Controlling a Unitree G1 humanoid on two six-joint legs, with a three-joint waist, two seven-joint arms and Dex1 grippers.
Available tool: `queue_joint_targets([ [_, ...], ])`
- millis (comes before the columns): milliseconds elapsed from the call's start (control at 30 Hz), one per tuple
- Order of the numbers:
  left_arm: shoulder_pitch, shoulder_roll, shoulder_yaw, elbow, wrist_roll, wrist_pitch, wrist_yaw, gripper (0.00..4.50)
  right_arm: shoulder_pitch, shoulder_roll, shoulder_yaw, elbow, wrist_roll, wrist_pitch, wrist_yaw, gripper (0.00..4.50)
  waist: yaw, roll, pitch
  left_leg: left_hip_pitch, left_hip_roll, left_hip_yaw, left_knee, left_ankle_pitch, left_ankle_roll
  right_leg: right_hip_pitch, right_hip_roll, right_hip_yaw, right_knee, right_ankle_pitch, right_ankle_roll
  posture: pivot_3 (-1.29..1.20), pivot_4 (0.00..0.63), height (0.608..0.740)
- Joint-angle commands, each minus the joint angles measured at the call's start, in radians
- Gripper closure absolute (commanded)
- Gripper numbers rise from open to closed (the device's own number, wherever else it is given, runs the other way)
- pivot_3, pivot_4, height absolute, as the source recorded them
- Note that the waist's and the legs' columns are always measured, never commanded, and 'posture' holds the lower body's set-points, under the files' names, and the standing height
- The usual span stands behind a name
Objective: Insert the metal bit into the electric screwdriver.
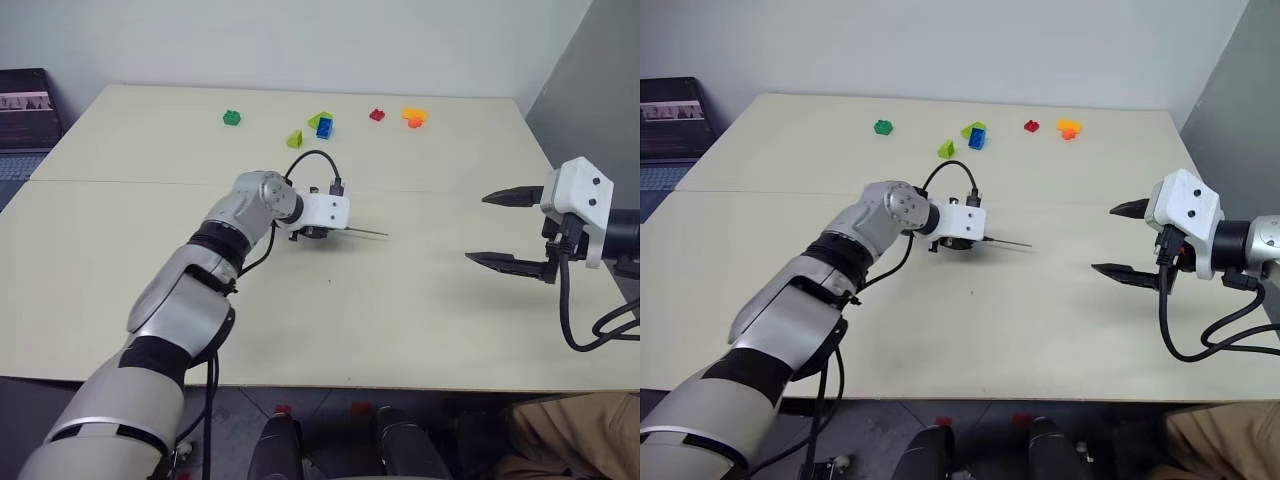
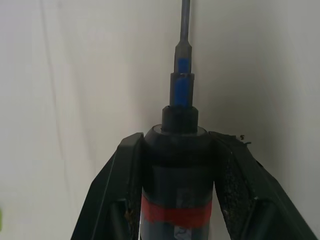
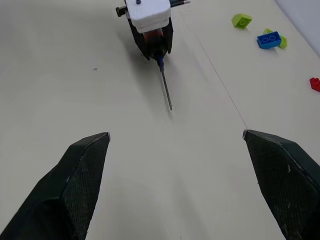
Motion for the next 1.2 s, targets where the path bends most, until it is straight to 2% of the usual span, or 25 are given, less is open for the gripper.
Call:
queue_joint_targets([
  [33,-0.019,-0.031,0.025,0.062,0.004,-0.021,-0.002,2.51,0.003,-0.009,-0.05,-0.043,0.042,-0.011,-0.006,0.0,0.0,0.0,0.0,0.0,0.0,0.0,0.0,0.0,0.0,0.0,0.0,0.0,0.0,0.0,0.0,0.0,0.15,0.74],
  [67,-0.021,-0.034,0.03,0.071,0.003,-0.022,-0.008,2.16,0.002,-0.004,-0.056,-0.05,0.062,-0.003,-0.006,0.0,0.0,0.0,0.0,0.0,0.0,0.0,0.0,0.0,0.0,0.0,0.0,0.0,0.0,0.0,0.0,0.0,0.15,0.74],
  [100,-0.022,-0.036,0.035,0.074,0.0,-0.027,-0.018,2.06,0.001,0.0,-0.061,-0.055,0.082,0.007,-0.007,0.0,0.0,0.0,0.0,0.0,0.0,0.0,0.0,0.0,0.0,0.0,0.0,0.0,0.001,0.0,0.0,0.0,0.15,0.74],
  [233,-0.025,-0.03,0.082,0.063,-0.031,-0.022,-0.09,1.2,0.003,-0.004,-0.055,-0.066,0.108,0.013,-0.013,0.0,0.0,0.0,0.0,0.001,0.0,0.0,0.0,0.0,0.0,0.001,0.0,0.0,0.001,0.0,0.0,0.0,0.15,0.74],
  [400,-0.026,0.025,0.17,-0.017,-0.114,0.031,-0.219,0.04,-0.012,-0.009,-0.027,-0.056,0.11,0.004,-0.021,0.0,0.0,0.0,0.0,0.001,0.0,-0.001,0.001,0.0,0.0,0.001,0.0,-0.001,0.001,0.0,0.0,0.0,0.15,0.74],
  [533,0.005,0.135,0.251,-0.171,-0.188,0.104,-0.298,0.04,-0.032,-0.014,-0.003,-0.028,0.099,-0.014,-0.016,0.0,-0.01,0.0,0.0,0.001,0.001,-0.001,0.0,0.0,0.0,0.0,0.0,0.0,0.003,0.001,-0.001,0.0,0.15,0.74],
  [633,0.096,0.323,0.383,-0.388,-0.288,0.261,-0.372,0.04,-0.051,-0.01,0.03,0.021,0.077,-0.048,-0.005,0.0,-0.015,0.0,0.0,0.001,0.001,-0.001,0.0,0.0,0.0,0.0,0.0,-0.001,0.003,0.001,-0.001,0.0,0.15,0.74],
  [700,0.159,0.404,0.438,-0.502,-0.323,0.346,-0.382,0.04,-0.059,-0.009,0.048,0.049,0.063,-0.072,0.002,0.0,-0.033,0.001,0.0,0.001,0.001,-0.001,0.0,0.0,0.0,0.0,0.0,-0.001,0.004,0.001,-0.001,0.0,0.15,0.74],
  [800,0.311,0.524,0.532,-0.7,-0.398,0.482,-0.401,0.04,-0.082,-0.003,0.072,0.088,0.056,-0.09,0.02,0.0,-0.033,0.001,0.0,0.002,0.002,-0.001,0.0,0.0,0.0,0.0,0.0,-0.001,0.006,0.001,-0.001,0.0,0.15,0.74],
  [933,0.603,0.688,0.708,-0.936,-0.46,0.603,-0.383,0.04,-0.131,-0.002,0.11,0.162,0.039,-0.125,0.056,0.0,-0.03,0.0,0.001,0.004,0.002,-0.001,0.002,0.0,0.0,-0.001,0.0,-0.002,0.014,-0.001,-0.003,0.0,0.15,0.74],
  [1133,0.787,0.766,0.829,-1.023,-0.556,0.687,-0.375,0.04,-0.168,0.0,0.144,0.248,0.004,-0.182,0.101,0.0,-0.01,-0.002,0.002,0.006,0.002,-0.002,0.005,0.002,0.002,0.001,0.0,-0.005,0.018,-0.004,-0.003,0.0,0.15,0.74],
  [1200,0.813,0.766,0.852,-1.025,-0.589,0.717,-0.363,0.04,-0.183,0.006,0.164,0.265,-0.01,-0.195,0.107,0.0,-0.011,-0.002,0.002,0.008,0.002,0.0,0.006,0.002,0.002,0.002,-0.001,-0.003,0.018,-0.007,-0.009,0.0,0.15,0.74],
])
